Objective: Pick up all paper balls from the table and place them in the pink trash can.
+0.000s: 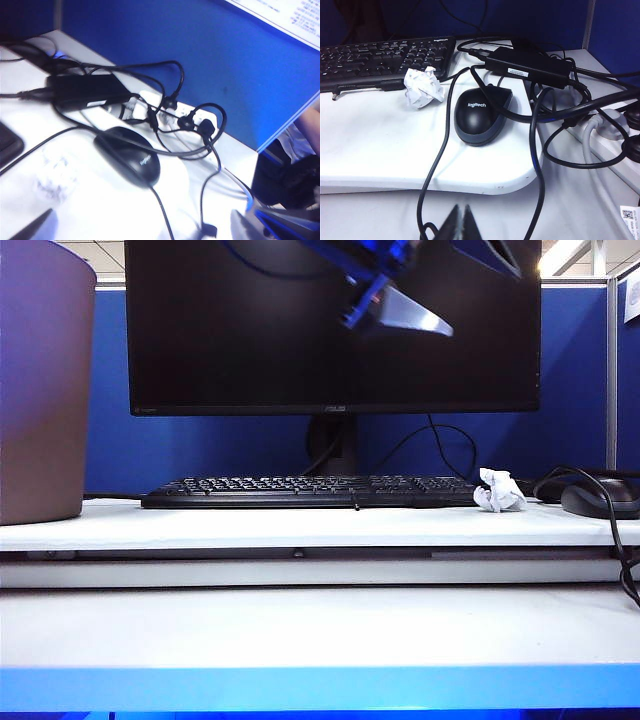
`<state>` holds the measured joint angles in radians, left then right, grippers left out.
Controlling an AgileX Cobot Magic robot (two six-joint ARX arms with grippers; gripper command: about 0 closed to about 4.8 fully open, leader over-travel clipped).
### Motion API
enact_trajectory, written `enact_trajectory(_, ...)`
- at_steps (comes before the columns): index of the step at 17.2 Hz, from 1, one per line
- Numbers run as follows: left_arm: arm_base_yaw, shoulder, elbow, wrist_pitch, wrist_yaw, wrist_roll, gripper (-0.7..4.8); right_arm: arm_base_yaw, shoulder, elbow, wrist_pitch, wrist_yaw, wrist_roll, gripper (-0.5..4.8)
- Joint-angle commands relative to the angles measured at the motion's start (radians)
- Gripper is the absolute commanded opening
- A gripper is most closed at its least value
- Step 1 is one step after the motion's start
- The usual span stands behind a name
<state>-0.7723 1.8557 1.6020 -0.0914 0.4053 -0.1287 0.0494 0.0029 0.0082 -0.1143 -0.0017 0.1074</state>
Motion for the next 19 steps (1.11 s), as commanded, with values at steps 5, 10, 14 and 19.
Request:
enact_trajectory(5,0.004,0.104,0.005,0.109,-0.004,0.011,4.58,0.0,-0.002,-0.002,0.013,0.0,-0.003,-0.05)
enact_trajectory(10,0.005,0.174,0.005,0.166,-0.017,0.079,4.59,0.0,-0.002,-0.002,0.013,0.0,-0.003,-0.05)
enact_trajectory(14,0.005,0.233,0.005,0.237,-0.043,0.161,4.62,0.0,-0.002,-0.002,0.013,0.0,-0.003,-0.05)
enact_trajectory(19,0.005,0.315,0.005,0.359,-0.121,0.291,4.63,0.0,-0.002,-0.002,0.013,0.0,-0.003,-0.05)
